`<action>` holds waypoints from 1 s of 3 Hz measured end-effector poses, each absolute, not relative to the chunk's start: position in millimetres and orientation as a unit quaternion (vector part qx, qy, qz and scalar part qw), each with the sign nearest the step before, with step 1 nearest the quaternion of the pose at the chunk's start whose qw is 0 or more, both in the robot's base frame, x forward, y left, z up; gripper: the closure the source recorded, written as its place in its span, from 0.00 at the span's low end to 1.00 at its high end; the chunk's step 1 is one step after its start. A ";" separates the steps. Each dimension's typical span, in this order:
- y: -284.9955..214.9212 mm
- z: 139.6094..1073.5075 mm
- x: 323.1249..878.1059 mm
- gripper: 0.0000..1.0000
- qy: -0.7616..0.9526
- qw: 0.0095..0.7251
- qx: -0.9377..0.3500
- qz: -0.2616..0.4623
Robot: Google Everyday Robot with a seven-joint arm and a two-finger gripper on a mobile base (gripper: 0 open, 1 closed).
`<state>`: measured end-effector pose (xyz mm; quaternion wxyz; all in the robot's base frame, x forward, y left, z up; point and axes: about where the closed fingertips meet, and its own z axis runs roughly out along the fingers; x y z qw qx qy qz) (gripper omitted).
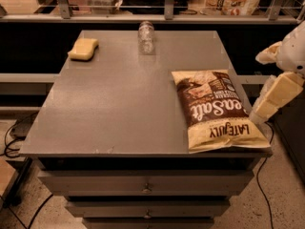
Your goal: Move brown chip bag near water bottle
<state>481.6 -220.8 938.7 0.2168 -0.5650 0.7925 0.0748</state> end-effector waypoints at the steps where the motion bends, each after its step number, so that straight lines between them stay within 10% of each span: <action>1: -220.8 938.7 481.6 0.00 0.793 0.217 -0.565 0.075; 3: -214.3 896.5 492.2 0.00 0.833 0.247 -0.483 0.106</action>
Offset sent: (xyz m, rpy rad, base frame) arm 0.0053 -0.0088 -0.0268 0.1092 0.0026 -0.1471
